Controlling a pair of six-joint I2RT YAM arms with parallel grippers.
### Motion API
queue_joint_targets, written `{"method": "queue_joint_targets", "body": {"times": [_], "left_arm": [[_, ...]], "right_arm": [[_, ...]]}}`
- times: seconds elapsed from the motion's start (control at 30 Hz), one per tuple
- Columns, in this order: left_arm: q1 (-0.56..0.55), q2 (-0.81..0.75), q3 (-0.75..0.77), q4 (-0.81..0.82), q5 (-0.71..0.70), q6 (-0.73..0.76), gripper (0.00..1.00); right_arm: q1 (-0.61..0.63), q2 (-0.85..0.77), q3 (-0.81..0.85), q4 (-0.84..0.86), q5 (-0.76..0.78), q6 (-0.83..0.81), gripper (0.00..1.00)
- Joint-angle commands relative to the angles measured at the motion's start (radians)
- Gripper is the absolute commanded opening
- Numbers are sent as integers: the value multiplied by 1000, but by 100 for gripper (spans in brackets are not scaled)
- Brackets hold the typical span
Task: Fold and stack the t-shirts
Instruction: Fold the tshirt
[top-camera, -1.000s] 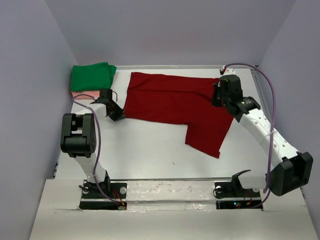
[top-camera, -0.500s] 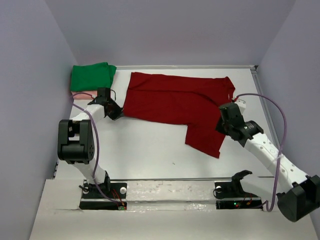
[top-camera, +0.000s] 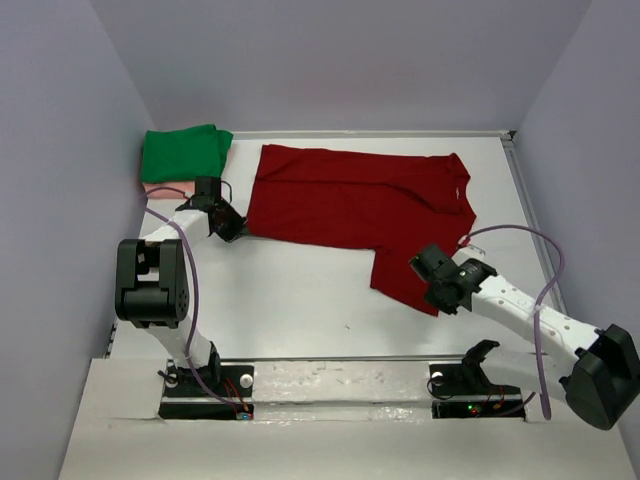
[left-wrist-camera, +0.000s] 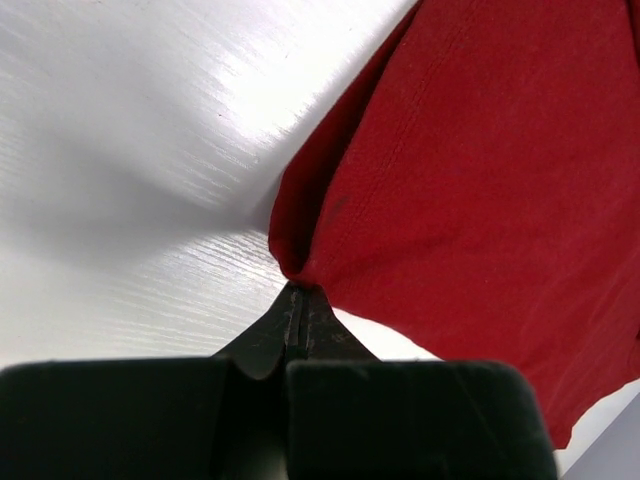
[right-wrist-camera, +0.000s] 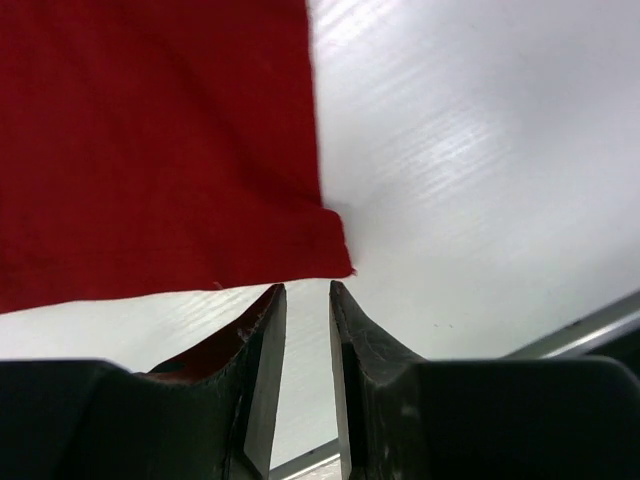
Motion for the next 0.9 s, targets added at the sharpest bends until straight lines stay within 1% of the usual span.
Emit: {"method": "queue_joint_targets", "body": {"times": [0.0,0.07,0.17,0.27,0.37,0.5,0.57,0.63,0.67,0.87], "left_arm": [[-1,-29,-1,-3,18,15,0],[-1,-29,-4,-3,20,14,0],[-1,-26,-9,2,26,12,0],[-1,-23,-10,5,35,12,0],[-1,-23,-9,5,41,17,0],[-1,-29,-12,14,58,15,0],[-1,-34,-13,17,61,14,0],[-1,-35,-12,12,63,18,0],[-1,-38,-12,11,63,18,0],[-1,-47,-7,8,69,15,0]], "right_arm": [[61,110,69,-174,112,234,31],[83,185,78,-225,116,313,32],[110,230,83,-226,91,349,33],[120,215,63,-223,76,372,34],[120,167,48,-202,67,377,34],[120,137,40,-171,51,349,39],[120,111,25,-127,39,322,45],[120,98,3,-113,21,325,54],[120,100,-2,-101,17,315,55],[120,155,18,-125,19,371,54]]}}
